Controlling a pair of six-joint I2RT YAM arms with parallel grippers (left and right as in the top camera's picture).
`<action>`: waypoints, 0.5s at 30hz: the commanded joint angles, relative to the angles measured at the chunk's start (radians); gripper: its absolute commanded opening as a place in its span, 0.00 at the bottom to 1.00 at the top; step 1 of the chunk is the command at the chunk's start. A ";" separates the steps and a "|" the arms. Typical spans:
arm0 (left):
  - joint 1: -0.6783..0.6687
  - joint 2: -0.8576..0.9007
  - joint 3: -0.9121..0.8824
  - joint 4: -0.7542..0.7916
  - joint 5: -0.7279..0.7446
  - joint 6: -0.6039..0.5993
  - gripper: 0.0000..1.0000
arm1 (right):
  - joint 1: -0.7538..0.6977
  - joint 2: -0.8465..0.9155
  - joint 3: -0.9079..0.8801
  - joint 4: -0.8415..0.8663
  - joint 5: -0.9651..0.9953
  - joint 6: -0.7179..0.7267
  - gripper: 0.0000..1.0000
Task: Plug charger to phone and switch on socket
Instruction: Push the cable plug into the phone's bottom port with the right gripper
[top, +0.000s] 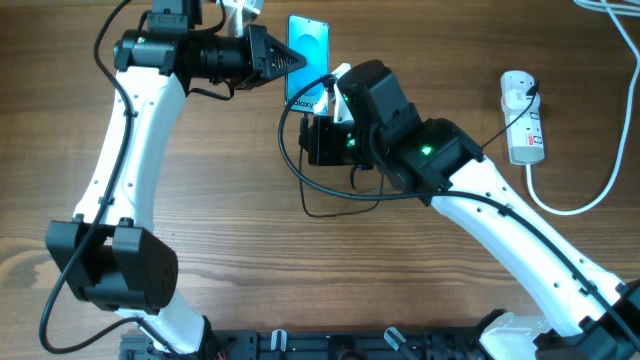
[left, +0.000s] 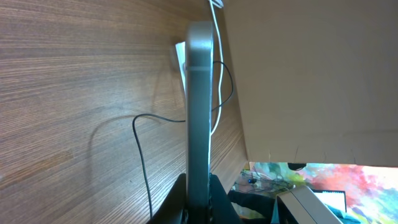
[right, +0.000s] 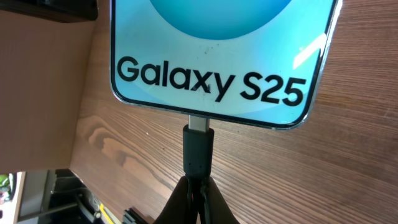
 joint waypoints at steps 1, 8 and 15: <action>-0.002 -0.001 0.010 0.006 0.031 0.024 0.04 | 0.002 -0.017 0.022 0.005 0.004 0.010 0.04; -0.002 -0.001 0.010 0.006 0.031 0.025 0.04 | 0.002 -0.017 0.022 0.006 0.033 0.010 0.04; -0.002 -0.001 0.010 0.006 0.031 0.025 0.04 | 0.002 -0.017 0.022 0.021 0.034 0.006 0.04</action>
